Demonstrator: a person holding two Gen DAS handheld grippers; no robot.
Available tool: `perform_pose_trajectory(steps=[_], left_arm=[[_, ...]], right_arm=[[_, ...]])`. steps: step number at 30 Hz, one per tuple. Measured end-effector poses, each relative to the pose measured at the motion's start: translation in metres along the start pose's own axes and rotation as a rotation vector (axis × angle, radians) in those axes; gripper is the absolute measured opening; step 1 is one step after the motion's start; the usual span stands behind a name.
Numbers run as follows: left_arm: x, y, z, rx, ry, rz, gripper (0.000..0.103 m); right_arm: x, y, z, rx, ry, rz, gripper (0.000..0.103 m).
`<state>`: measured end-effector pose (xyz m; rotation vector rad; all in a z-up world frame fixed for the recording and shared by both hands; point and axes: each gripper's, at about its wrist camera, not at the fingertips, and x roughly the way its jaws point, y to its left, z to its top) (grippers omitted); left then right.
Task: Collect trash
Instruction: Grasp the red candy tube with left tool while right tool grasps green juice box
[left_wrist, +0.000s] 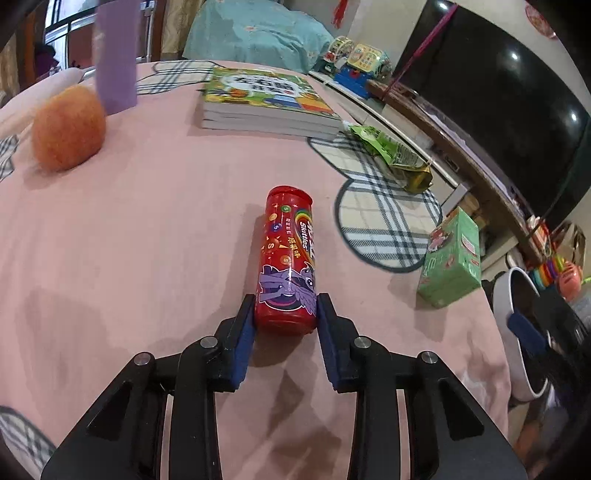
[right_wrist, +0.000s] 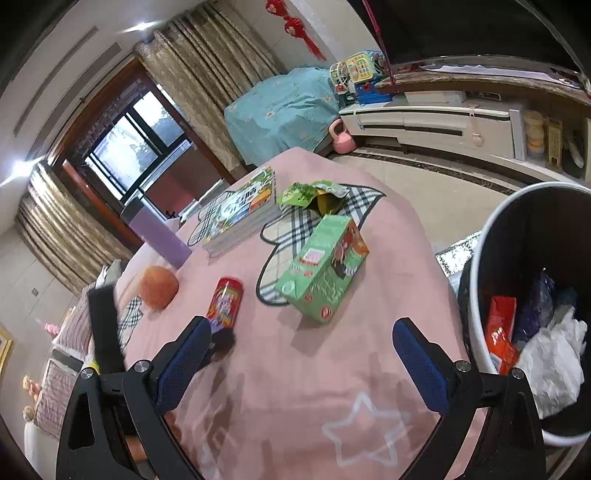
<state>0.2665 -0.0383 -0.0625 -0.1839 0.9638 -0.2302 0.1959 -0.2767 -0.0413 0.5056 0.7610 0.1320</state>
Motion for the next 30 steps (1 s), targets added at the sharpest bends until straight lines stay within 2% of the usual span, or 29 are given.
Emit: perform_pose_trajectory(steps=[6,9,11,15,17,18,19,24,27,30], left_arm=[[-0.028,0.024,-0.029,-0.003,0.000,-0.025,0.031],[-0.034,0.036,-0.038,-0.010,-0.011,-0.043,0.031],[-0.035,0.040,-0.041,-0.009,-0.024,-0.049,0.031],[-0.035,0.039,-0.044,-0.009,-0.039,-0.056,0.031],[-0.035,0.039,-0.044,-0.004,-0.042,-0.056,0.032],[-0.035,0.041,-0.044,-0.006,-0.042,-0.062,0.033],[-0.036,0.042,-0.044,-0.012,-0.042,-0.077,0.035],[-0.037,0.046,-0.045,-0.032,-0.044,-0.117,0.040],[-0.038,0.042,-0.046,-0.016,-0.050,-0.099,0.043],[-0.040,0.041,-0.046,-0.016,-0.062,-0.072,0.053]], right_arm=[[0.033,0.025,0.005,-0.084,0.002,-0.055,0.096],[0.050,0.031,0.006,-0.135,0.006,-0.115,0.092],[0.064,0.029,0.007,-0.138,0.019,-0.163,0.083],[0.078,0.014,0.011,-0.110,0.040,-0.234,0.073],[0.081,0.010,0.012,-0.092,0.050,-0.247,0.059],[0.079,0.009,0.011,-0.090,0.049,-0.255,0.055],[0.077,0.010,0.010,-0.093,0.046,-0.263,0.040],[0.060,0.015,-0.007,-0.095,0.057,-0.208,0.038],[0.043,0.021,-0.028,-0.122,0.081,-0.157,0.038],[0.027,0.028,-0.050,-0.160,0.114,-0.112,0.038]])
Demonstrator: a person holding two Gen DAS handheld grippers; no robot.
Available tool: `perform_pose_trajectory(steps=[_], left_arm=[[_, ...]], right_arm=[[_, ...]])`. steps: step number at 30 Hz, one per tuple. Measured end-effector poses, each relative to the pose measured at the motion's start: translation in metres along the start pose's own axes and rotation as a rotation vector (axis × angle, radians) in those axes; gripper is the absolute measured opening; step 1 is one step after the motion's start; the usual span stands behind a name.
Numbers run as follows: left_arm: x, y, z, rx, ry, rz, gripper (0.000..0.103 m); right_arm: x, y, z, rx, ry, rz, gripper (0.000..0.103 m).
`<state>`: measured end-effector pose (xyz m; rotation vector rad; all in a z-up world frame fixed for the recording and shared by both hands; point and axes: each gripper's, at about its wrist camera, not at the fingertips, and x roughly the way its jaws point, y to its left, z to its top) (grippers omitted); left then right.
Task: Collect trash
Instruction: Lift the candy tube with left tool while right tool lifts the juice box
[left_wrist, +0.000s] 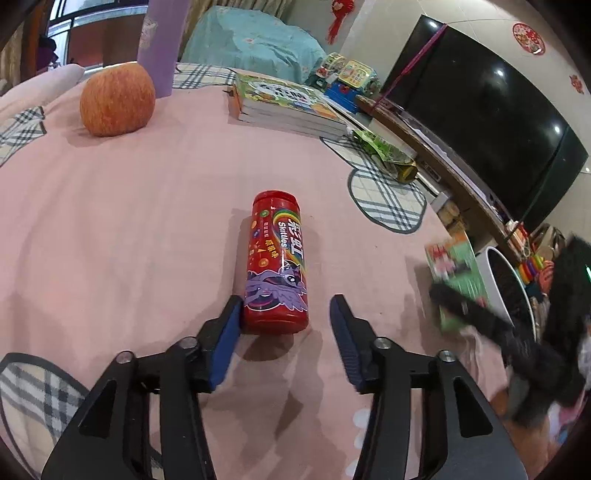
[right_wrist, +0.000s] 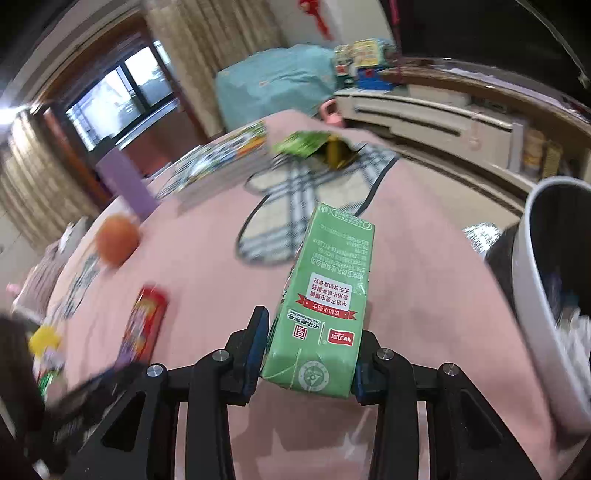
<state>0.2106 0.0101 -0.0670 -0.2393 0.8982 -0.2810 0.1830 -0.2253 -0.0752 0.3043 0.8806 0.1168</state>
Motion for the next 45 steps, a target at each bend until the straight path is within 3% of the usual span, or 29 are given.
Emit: perform_pose_trajectory(steps=[3,7,15,22,24,26,37,45], left_arm=[[0.000,0.003,0.003,-0.021,-0.009,0.047,0.061],[0.004,0.002,0.010,-0.021,-0.013,0.099,0.061],[0.020,-0.014,0.014,0.082,0.005,0.177,0.060],[0.021,-0.023,0.010,0.130,0.002,0.190,0.035],[0.020,-0.026,0.008,0.144,0.005,0.189,0.035],[0.017,-0.030,0.005,0.158,0.009,0.187,0.034],[-0.007,-0.064,-0.031,0.172,0.048,0.061,0.034],[-0.020,-0.086,-0.051,0.209,0.057,0.040,0.034]], right_arm=[[-0.009,0.008,-0.014,-0.055,0.004,0.001,0.038],[-0.013,0.007,-0.018,-0.054,-0.006,0.004,0.039],[-0.014,-0.004,-0.014,0.001,-0.035,0.019,0.045],[-0.014,-0.011,-0.010,0.048,-0.042,0.044,0.051],[-0.015,-0.012,-0.009,0.048,-0.044,0.053,0.050],[-0.016,-0.010,-0.010,0.029,-0.044,0.043,0.040],[-0.051,-0.010,-0.023,-0.037,-0.088,0.003,0.032],[-0.070,-0.027,-0.042,-0.016,-0.090,-0.011,0.032]])
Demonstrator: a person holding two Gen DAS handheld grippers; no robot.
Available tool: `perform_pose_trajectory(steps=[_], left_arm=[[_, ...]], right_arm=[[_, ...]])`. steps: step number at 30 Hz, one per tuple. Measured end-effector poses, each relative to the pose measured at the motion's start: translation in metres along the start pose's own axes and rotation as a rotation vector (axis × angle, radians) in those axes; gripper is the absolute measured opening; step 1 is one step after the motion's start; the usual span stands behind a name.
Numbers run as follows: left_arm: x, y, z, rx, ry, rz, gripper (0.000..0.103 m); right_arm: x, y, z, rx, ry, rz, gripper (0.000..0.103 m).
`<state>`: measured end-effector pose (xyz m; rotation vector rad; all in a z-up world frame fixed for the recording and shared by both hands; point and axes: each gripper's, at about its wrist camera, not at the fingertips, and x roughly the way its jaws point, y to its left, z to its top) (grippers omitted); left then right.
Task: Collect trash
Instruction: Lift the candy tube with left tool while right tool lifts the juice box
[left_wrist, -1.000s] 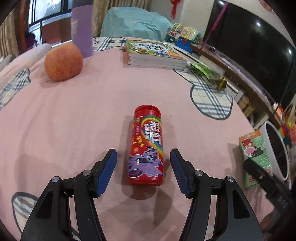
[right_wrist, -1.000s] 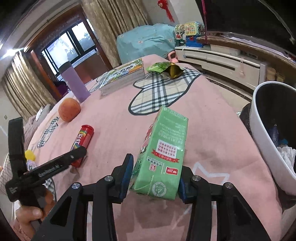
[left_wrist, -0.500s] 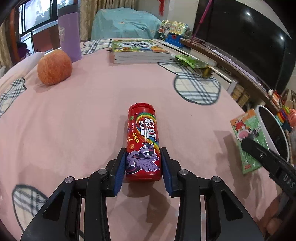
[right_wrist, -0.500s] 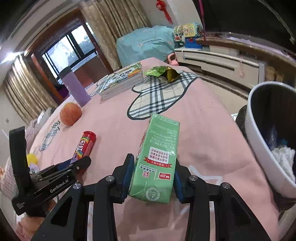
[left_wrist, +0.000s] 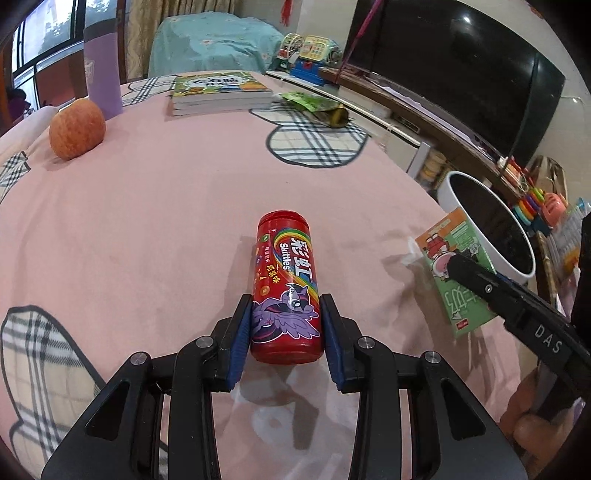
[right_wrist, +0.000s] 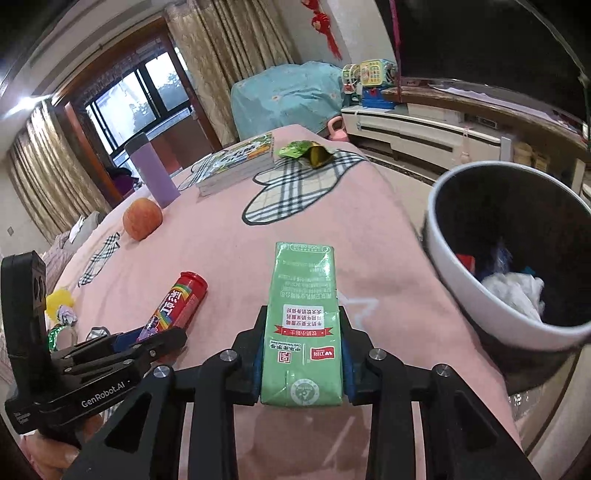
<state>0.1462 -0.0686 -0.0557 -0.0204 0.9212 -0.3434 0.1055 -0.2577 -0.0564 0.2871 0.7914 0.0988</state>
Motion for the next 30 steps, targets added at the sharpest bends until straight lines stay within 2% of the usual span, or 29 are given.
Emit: perform_pose_trajectory(steps=[19,30], left_arm=[[-0.027,-0.058,-0.005,0.101,-0.047,-0.032,0.034],[-0.028,-0.082,-0.006,0.141,-0.051,-0.052,0.034]], right_arm=[[-0.057,-0.038,-0.010,0.081,-0.098,0.015,0.032],[-0.070,-0.057,-0.014,0.115,-0.114,0.010,0.032]])
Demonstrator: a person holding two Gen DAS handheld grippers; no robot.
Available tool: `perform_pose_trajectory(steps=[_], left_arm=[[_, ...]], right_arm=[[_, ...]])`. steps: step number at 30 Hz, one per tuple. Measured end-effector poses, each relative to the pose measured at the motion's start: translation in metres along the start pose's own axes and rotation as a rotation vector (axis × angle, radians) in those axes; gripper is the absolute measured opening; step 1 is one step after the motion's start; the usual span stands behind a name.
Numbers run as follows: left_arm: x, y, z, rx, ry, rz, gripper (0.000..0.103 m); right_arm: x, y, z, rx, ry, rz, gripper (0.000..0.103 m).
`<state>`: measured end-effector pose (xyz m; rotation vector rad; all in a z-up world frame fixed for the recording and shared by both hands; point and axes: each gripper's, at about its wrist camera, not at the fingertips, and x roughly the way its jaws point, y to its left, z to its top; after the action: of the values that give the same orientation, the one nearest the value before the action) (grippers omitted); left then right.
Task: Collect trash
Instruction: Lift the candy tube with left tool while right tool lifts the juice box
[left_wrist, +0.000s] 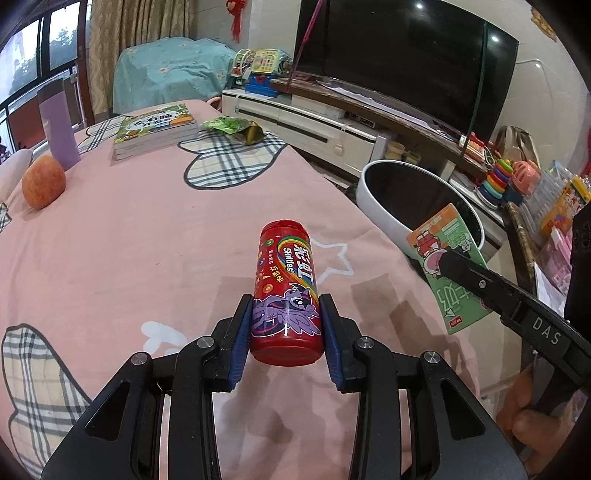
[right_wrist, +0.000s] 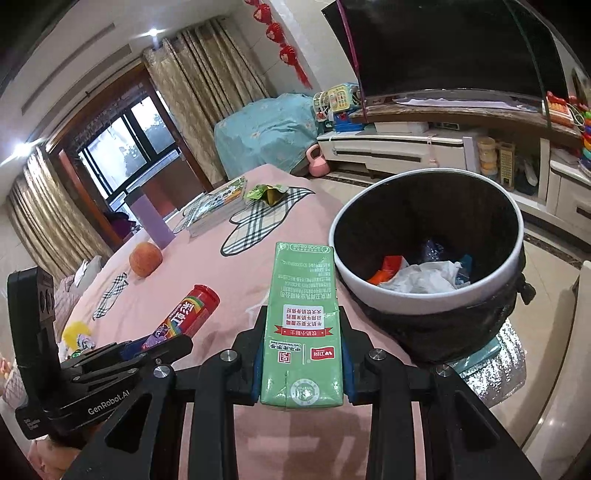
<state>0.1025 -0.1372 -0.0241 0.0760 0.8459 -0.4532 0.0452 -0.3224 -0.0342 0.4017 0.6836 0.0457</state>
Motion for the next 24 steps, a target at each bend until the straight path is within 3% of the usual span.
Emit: perform_pose_trajectory(steps=[24], left_arm=[[0.015,0.006,-0.006,-0.009,0.028,-0.001,0.034]], right_arm=[[0.011,0.009,-0.007,-0.034,0.054,-0.011,0.032]])
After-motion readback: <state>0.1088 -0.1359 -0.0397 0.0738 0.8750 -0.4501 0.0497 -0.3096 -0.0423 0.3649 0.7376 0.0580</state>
